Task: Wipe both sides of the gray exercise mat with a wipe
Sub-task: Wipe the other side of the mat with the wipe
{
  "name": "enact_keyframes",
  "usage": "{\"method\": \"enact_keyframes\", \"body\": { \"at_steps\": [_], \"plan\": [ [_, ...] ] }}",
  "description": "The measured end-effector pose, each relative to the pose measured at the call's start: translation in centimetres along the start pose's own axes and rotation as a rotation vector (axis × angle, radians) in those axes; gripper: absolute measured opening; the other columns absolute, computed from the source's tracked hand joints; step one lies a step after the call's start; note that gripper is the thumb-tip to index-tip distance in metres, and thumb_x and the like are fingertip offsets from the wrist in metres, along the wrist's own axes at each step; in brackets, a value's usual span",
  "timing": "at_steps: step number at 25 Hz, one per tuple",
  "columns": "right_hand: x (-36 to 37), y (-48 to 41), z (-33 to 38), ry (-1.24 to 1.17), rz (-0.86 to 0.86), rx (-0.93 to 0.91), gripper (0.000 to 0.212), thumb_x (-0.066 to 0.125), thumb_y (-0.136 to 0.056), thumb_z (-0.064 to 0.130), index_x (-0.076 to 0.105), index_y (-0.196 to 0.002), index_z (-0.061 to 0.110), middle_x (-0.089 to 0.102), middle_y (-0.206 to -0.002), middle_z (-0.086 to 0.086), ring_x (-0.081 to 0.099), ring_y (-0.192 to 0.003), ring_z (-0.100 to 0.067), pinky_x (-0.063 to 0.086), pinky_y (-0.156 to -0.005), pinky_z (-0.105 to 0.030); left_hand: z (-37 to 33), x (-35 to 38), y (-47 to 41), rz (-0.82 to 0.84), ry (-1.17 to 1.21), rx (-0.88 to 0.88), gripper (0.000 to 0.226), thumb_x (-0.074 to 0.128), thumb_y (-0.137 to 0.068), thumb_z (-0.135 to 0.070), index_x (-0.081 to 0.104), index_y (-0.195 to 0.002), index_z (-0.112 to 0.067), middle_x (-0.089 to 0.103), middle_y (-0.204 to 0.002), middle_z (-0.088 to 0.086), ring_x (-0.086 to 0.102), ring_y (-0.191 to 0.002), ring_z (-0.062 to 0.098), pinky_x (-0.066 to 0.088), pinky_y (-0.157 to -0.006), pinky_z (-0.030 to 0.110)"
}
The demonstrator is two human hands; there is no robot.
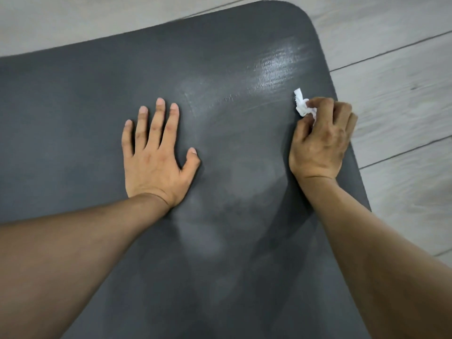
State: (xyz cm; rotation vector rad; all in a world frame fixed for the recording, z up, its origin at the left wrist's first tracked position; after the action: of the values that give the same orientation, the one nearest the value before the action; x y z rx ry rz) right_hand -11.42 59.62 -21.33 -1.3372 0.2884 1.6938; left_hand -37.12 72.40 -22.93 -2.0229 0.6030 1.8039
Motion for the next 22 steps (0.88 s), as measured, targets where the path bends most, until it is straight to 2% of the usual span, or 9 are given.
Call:
{"method": "enact_keyframes", "body": {
  "at_steps": [4, 8, 10, 12, 14, 15, 18, 19, 22],
  "plan": [
    [-0.1, 0.5, 0.3, -0.034, -0.016, -0.033, 0.026, 0.047, -0.085, 0.010, 0.065, -0.103, 0.016, 0.055, -0.101, -0.011, 0.050, -0.095, -0.030, 0.042, -0.088, -0.034, -0.1, 0.3, -0.1, -0.033, -0.007, 0.015, 0.078, 0.032, -0.092, -0.054, 0.016, -0.163, -0.025, 0.012, -0.171, -0.002, 0.010, -0.157, 0.027, 0.006, -0.126, 0.050],
    [-0.8, 0.9, 1.2, -0.038, -0.029, 0.027, 0.025, 0.051, -0.085, 0.010, 0.069, -0.101, 0.015, 0.056, -0.095, -0.011, 0.052, -0.092, -0.030, 0.047, -0.082, -0.041, 0.1, 0.6, -0.1, -0.038, -0.005, 0.036, 0.076, 0.029, -0.092, -0.050, 0.015, -0.162, -0.023, 0.012, -0.171, 0.000, 0.009, -0.157, 0.028, 0.005, -0.126, 0.051],
    [-0.1, 3.7, 6.1, -0.156, 0.038, -0.146, 0.023, 0.056, -0.083, 0.007, 0.071, -0.099, 0.013, 0.057, -0.090, -0.012, 0.052, -0.084, -0.031, 0.047, -0.075, -0.042, 0.3, 0.6, -0.2, -0.049, 0.008, 0.048, 0.073, 0.028, -0.093, -0.043, 0.016, -0.162, -0.022, 0.014, -0.170, 0.001, 0.011, -0.156, 0.030, 0.008, -0.126, 0.053],
    [0.5, 7.5, 10.7, -0.244, 0.205, -0.459, 0.023, 0.057, -0.083, 0.005, 0.071, -0.100, 0.011, 0.058, -0.088, -0.011, 0.052, -0.079, -0.032, 0.047, -0.073, -0.042, 0.2, 0.5, -0.1, -0.062, 0.013, 0.058, 0.071, 0.027, -0.093, -0.036, 0.018, -0.162, -0.020, 0.016, -0.170, 0.003, 0.013, -0.156, 0.031, 0.010, -0.125, 0.054],
    [0.3, 7.3, 9.4, -0.195, 0.267, -0.617, 0.024, 0.056, -0.086, 0.007, 0.071, -0.104, 0.012, 0.058, -0.090, -0.011, 0.052, -0.080, -0.031, 0.048, -0.074, -0.042, 0.2, 0.5, -0.1, -0.079, 0.011, 0.056, 0.070, 0.026, -0.094, -0.034, 0.018, -0.162, -0.019, 0.017, -0.169, 0.003, 0.014, -0.155, 0.032, 0.010, -0.125, 0.054],
    [0.0, 5.6, 6.9, -0.143, 0.212, -0.535, 0.024, 0.055, -0.087, 0.010, 0.071, -0.106, 0.014, 0.058, -0.091, -0.011, 0.052, -0.081, -0.032, 0.048, -0.075, -0.043, 0.4, 0.4, -0.2, -0.083, 0.016, 0.054, 0.070, 0.027, -0.094, -0.034, 0.018, -0.162, -0.019, 0.018, -0.169, 0.004, 0.014, -0.155, 0.032, 0.010, -0.125, 0.054],
    [-1.5, 1.8, -0.7, 0.015, -0.052, 0.020, 0.026, 0.048, -0.088, 0.015, 0.067, -0.105, 0.016, 0.054, -0.098, -0.013, 0.050, -0.092, -0.031, 0.045, -0.085, -0.043, 0.2, 0.5, -0.1, -0.064, 0.026, 0.049, 0.069, 0.029, -0.095, -0.034, 0.018, -0.162, -0.019, 0.018, -0.169, 0.004, 0.014, -0.155, 0.032, 0.009, -0.125, 0.054],
    [-1.1, 1.9, -1.3, 0.022, -0.053, 0.071, 0.026, 0.046, -0.087, 0.016, 0.066, -0.104, 0.017, 0.053, -0.100, -0.013, 0.050, -0.094, -0.030, 0.044, -0.088, -0.041, 0.1, 0.5, 0.1, -0.069, 0.009, 0.046, 0.069, 0.029, -0.095, -0.034, 0.019, -0.161, -0.019, 0.018, -0.169, 0.004, 0.014, -0.155, 0.032, 0.009, -0.125, 0.054],
    [-0.4, 1.9, -0.1, 0.000, -0.015, 0.043, 0.024, 0.045, -0.087, 0.016, 0.063, -0.102, 0.016, 0.052, -0.103, -0.014, 0.049, -0.096, -0.030, 0.042, -0.089, -0.037, 0.0, 0.3, -0.2, -0.063, 0.003, 0.050, 0.064, 0.030, -0.097, -0.032, 0.024, -0.160, -0.017, 0.023, -0.167, 0.008, 0.019, -0.153, 0.035, 0.011, -0.125, 0.055]
  ]
}}
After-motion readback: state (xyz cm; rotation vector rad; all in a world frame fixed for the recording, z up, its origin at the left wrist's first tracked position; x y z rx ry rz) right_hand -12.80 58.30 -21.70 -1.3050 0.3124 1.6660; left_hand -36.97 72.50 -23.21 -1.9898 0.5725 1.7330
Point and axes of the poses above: each hand's wrist, its own y-axis away from the middle knuckle, its own x-axis out of the palm, z = x × y, the point moved 5 cm from there along -y, towards the middle knuckle
